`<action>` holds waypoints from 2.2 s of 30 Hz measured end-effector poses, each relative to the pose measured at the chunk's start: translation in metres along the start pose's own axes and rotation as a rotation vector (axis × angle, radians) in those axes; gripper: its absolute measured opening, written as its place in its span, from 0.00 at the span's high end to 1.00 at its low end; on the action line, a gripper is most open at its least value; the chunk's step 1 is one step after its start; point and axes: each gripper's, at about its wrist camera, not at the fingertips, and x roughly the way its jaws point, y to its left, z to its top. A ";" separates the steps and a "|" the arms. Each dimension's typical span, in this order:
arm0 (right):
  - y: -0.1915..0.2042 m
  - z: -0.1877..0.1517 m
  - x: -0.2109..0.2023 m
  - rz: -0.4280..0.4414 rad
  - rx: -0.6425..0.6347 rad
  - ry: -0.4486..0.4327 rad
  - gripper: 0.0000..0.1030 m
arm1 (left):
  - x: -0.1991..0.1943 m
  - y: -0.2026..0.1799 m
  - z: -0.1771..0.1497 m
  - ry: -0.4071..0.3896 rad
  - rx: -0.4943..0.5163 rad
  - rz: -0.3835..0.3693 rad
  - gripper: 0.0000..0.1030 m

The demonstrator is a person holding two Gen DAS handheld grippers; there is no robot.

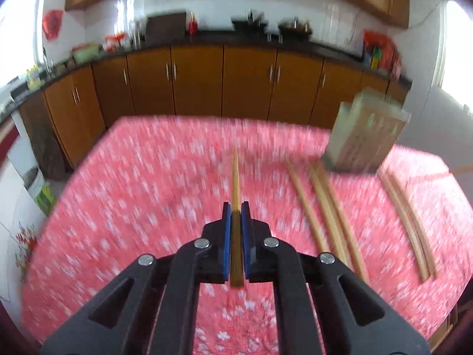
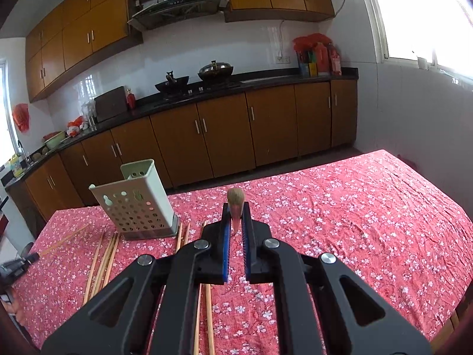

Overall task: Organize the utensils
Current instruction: 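Lift both chopsticks upright and carry them above the perforated holder with both tools, then open the right tool over the holder while the left tool releases its chopstick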

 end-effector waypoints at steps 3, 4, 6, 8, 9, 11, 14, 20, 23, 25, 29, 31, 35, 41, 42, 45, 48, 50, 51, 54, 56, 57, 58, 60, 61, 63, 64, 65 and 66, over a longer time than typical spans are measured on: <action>0.001 0.003 -0.003 0.004 -0.004 -0.013 0.92 | -0.024 0.005 0.023 -0.093 -0.028 -0.004 0.92; 0.002 0.003 -0.003 0.005 -0.005 -0.015 0.92 | -0.027 0.004 0.029 -0.108 -0.035 -0.003 0.92; 0.003 0.004 -0.003 0.007 -0.009 -0.016 0.92 | -0.037 0.009 0.043 -0.149 -0.059 0.001 0.92; 0.004 0.005 -0.002 0.007 -0.011 -0.017 0.92 | -0.040 0.011 0.054 -0.170 -0.073 0.011 0.92; 0.004 0.006 -0.002 0.007 -0.011 -0.018 0.93 | -0.040 0.011 0.058 -0.174 -0.078 0.018 0.92; 0.005 0.010 0.000 0.004 -0.013 -0.022 0.93 | -0.041 0.015 0.066 -0.185 -0.088 0.026 0.92; 0.010 0.027 -0.002 0.004 -0.022 -0.060 0.93 | -0.043 0.013 0.085 -0.212 -0.094 0.034 0.93; 0.030 0.081 -0.024 0.058 -0.016 -0.209 0.93 | -0.078 -0.010 0.139 -0.360 -0.094 -0.032 0.93; 0.044 0.109 -0.037 0.135 0.019 -0.298 0.93 | -0.094 -0.027 0.162 -0.420 -0.110 -0.104 0.93; 0.053 0.117 -0.038 0.181 0.034 -0.320 0.93 | -0.100 -0.042 0.174 -0.453 -0.122 -0.169 0.93; 0.075 0.120 -0.025 0.233 0.010 -0.322 0.93 | -0.097 -0.073 0.183 -0.486 -0.116 -0.235 0.93; 0.086 0.116 -0.013 0.250 -0.010 -0.302 0.93 | -0.088 -0.086 0.182 -0.483 -0.110 -0.259 0.93; 0.096 0.106 0.017 0.248 -0.029 -0.228 0.93 | -0.056 -0.114 0.172 -0.423 -0.089 -0.287 0.93; 0.099 0.090 0.035 0.237 -0.048 -0.151 0.92 | -0.014 -0.132 0.152 -0.333 -0.055 -0.266 0.92; 0.101 0.089 0.035 0.236 -0.050 -0.148 0.92 | -0.010 -0.131 0.151 -0.325 -0.057 -0.260 0.92; 0.099 0.089 0.033 0.237 -0.048 -0.145 0.78 | -0.006 -0.128 0.149 -0.316 -0.073 -0.255 0.87; 0.095 0.092 0.026 0.224 -0.044 -0.169 0.62 | -0.012 -0.121 0.149 -0.335 -0.077 -0.240 0.79; 0.091 0.094 0.019 0.218 -0.042 -0.176 0.61 | -0.020 -0.115 0.150 -0.346 -0.081 -0.228 0.77; 0.091 0.095 0.017 0.214 -0.040 -0.177 0.61 | -0.025 -0.112 0.149 -0.352 -0.086 -0.225 0.75; 0.081 0.094 0.008 0.194 -0.031 -0.176 0.61 | -0.039 -0.096 0.145 -0.362 -0.106 -0.212 0.70; 0.070 0.086 0.002 0.164 -0.029 -0.163 0.61 | -0.049 -0.085 0.138 -0.366 -0.107 -0.184 0.67; 0.065 0.083 0.002 0.151 -0.029 -0.154 0.61 | -0.052 -0.079 0.134 -0.366 -0.107 -0.166 0.66; 0.057 0.076 0.001 0.132 -0.029 -0.138 0.61 | -0.055 -0.070 0.125 -0.361 -0.105 -0.146 0.65; 0.042 0.060 0.006 0.092 -0.027 -0.093 0.61 | -0.054 -0.058 0.112 -0.344 -0.103 -0.110 0.65; 0.036 0.052 0.011 0.078 -0.027 -0.062 0.61 | -0.050 -0.051 0.099 -0.324 -0.098 -0.085 0.64; 0.024 0.028 0.028 0.063 -0.031 0.039 0.63 | -0.038 -0.041 0.078 -0.269 -0.087 -0.049 0.64; 0.019 0.011 0.039 0.059 -0.034 0.107 0.69 | -0.028 -0.036 0.065 -0.226 -0.082 -0.036 0.64; 0.017 0.000 0.045 0.064 -0.037 0.151 0.72 | -0.021 -0.033 0.055 -0.192 -0.079 -0.030 0.64; 0.014 -0.019 0.056 0.078 -0.044 0.223 0.79 | -0.011 -0.030 0.042 -0.145 -0.078 -0.023 0.64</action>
